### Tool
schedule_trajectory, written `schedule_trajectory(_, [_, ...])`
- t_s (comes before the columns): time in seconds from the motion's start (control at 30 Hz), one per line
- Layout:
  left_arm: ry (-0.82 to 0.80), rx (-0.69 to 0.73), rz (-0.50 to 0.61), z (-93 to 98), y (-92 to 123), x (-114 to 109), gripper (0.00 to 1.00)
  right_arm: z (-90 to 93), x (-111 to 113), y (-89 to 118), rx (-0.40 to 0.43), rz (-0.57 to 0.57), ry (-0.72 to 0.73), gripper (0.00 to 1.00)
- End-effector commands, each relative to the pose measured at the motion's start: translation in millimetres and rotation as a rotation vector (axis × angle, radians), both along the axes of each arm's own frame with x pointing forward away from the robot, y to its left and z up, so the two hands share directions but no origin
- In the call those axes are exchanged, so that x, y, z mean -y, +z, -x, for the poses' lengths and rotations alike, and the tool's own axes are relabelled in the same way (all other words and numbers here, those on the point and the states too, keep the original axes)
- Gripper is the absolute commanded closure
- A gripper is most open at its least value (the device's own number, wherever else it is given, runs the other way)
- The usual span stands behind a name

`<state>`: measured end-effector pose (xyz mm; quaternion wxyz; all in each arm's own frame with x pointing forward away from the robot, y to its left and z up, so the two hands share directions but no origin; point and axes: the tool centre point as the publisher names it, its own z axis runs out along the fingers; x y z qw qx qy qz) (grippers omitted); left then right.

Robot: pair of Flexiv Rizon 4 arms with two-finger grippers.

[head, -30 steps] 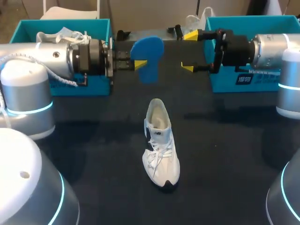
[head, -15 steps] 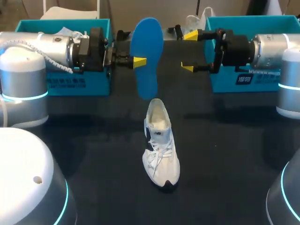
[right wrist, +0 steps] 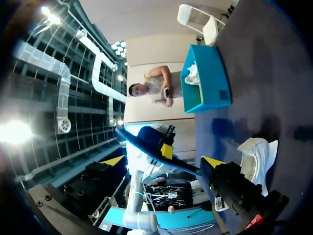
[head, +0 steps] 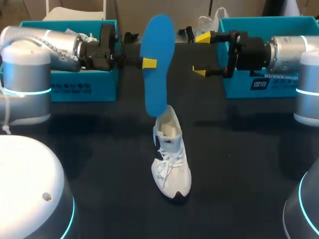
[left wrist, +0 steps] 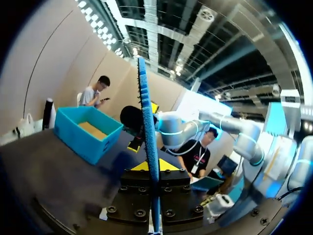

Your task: Take the shoe out of the shoebox, open the shoe tongue, remove and reinsert the insole, then place the shoe into the shoebox

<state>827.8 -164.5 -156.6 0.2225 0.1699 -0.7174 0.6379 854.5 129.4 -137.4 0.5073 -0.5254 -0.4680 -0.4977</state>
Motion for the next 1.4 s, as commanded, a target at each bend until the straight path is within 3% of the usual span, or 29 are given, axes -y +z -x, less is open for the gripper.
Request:
schedule_trajectory(0.03, [0.057, -0.618, 0.039, -7.5, -17, 2, 1.0, 0.4, 0, 1, -0.002, 0.004, 0.0, 0.0])
schedule_trajectory(0.07, [0.058, -0.683, 0.047, -7.4, -20, 4, 1.0, 0.4, 0, 1, -0.002, 0.004, 0.0, 0.0])
schedule_trajectory(0.23, [0.114, -0.748, 0.046, -2.8, -33, 12, 1.0, 0.4, 0, 1, -0.002, 0.004, 0.0, 0.0])
schedule_trajectory(0.47, [0.18, -0.835, 0.071, -7.4, -33, 16, 1.0, 0.4, 0, 1, -0.002, 0.004, 0.0, 0.0])
schedule_trajectory(0.9, [0.237, -0.893, 0.044, -17.5, -38, 24, 1.0, 0.4, 0, 1, -0.002, 0.004, 0.0, 0.0])
schedule_trajectory(1.17, [0.242, -0.894, 0.048, -22.3, -39, 32, 1.0, 0.7, 1, 5, -0.034, 0.252, 0.035, 0.0])
schedule_trajectory(1.4, [0.241, -0.959, 0.018, -27.1, -51, 39, 1.0, 3.4, -1, 25, -0.052, 0.478, 0.041, 0.0])
